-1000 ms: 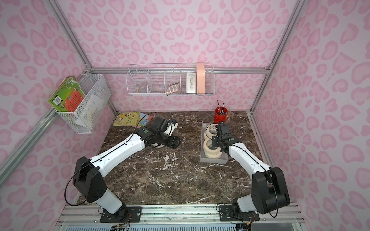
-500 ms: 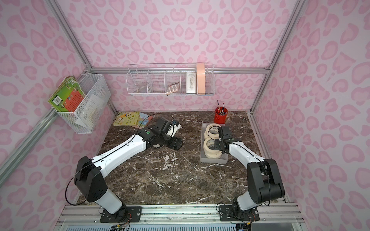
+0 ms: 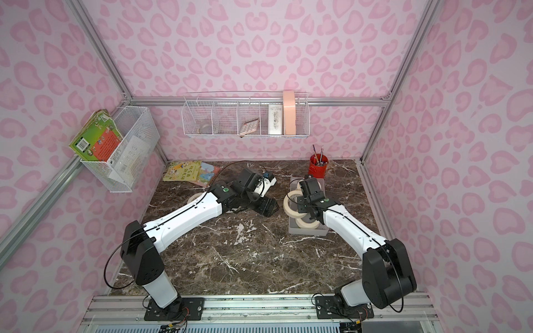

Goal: Take out the art tape in the storage box
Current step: Pick up the art tape from the storage box.

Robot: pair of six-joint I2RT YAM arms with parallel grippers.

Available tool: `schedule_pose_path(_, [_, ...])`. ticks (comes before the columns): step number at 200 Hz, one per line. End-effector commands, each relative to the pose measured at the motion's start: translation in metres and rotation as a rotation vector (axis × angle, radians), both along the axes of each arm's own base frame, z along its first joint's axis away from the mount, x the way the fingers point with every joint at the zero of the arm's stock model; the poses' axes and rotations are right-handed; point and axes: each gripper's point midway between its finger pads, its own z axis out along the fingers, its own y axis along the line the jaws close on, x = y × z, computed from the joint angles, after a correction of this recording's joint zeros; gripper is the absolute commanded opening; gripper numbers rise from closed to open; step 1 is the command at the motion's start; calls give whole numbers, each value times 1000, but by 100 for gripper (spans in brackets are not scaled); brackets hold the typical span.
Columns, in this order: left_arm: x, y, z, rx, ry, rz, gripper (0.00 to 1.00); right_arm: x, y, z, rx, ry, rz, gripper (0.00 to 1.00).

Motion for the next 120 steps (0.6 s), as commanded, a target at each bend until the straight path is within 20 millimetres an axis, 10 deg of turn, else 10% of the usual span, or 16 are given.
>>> schedule_pose_path(1, [3,-10,0,-17,-10,-26,83,-3,18,11,20,-20,14,0])
schedule_pose_path(75, [38,4,-39,182,-76,77,77,-25,57,20,49,-21,101,0])
schedule_pose_path(120, [45,-2,-49,184,-68,89,42,-36,64,18,98,-15,119,0])
